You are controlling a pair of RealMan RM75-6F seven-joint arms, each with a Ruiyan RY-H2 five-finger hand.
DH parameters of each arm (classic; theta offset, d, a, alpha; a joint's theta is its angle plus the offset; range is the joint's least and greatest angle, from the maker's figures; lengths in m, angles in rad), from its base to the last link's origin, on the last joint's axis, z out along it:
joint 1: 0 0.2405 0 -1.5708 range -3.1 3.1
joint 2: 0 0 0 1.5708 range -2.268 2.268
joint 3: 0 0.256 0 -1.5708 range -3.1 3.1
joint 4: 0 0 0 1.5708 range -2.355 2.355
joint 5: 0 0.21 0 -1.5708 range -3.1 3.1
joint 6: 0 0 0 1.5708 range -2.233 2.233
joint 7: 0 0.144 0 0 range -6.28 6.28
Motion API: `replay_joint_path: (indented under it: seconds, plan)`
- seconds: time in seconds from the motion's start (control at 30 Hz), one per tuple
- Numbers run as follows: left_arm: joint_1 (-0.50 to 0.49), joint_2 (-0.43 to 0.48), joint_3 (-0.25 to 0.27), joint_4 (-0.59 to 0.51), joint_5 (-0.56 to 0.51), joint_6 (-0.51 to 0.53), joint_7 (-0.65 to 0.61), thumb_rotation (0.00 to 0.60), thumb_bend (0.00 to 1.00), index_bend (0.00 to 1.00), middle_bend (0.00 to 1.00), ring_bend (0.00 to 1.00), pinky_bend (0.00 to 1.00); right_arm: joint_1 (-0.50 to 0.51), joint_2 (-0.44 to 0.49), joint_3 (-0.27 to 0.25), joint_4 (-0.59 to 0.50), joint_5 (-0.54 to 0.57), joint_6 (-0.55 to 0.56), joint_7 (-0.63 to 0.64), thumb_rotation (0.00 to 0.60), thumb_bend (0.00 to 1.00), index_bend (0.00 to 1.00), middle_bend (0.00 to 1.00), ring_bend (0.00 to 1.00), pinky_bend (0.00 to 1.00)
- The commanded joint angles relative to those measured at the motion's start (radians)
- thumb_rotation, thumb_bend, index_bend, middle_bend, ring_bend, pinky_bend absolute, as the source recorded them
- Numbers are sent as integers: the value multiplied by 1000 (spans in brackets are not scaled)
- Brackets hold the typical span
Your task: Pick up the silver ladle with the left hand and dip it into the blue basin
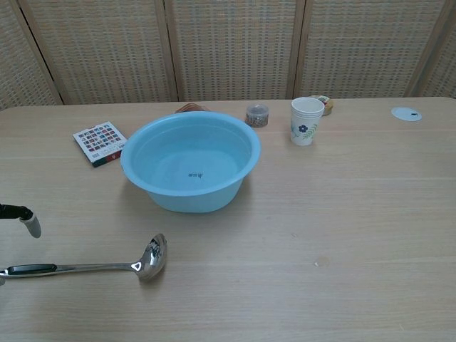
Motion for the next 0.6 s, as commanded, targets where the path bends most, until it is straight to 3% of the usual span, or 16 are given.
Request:
replay_joint_path:
  seconds: [0.03,0.17,0.6]
  plan:
    - [-5,-18,-5,15,-25,-13,4,600,223,350,990,992,1000,1,1,-1,-1,0,-3,3,600,0,0,0,0,0]
    - [-14,-37,-8,29,-51,-31,13,600,268,363,990,992,1000,1,3,-2,-2,-2,-3,6,600,0,0,0,0,0]
    - [-31,-123,-13,89,-110,-41,90,600,282,443,990,992,1000,1,14,-3,0,-1,-6,39,600,0,0,0,0,0]
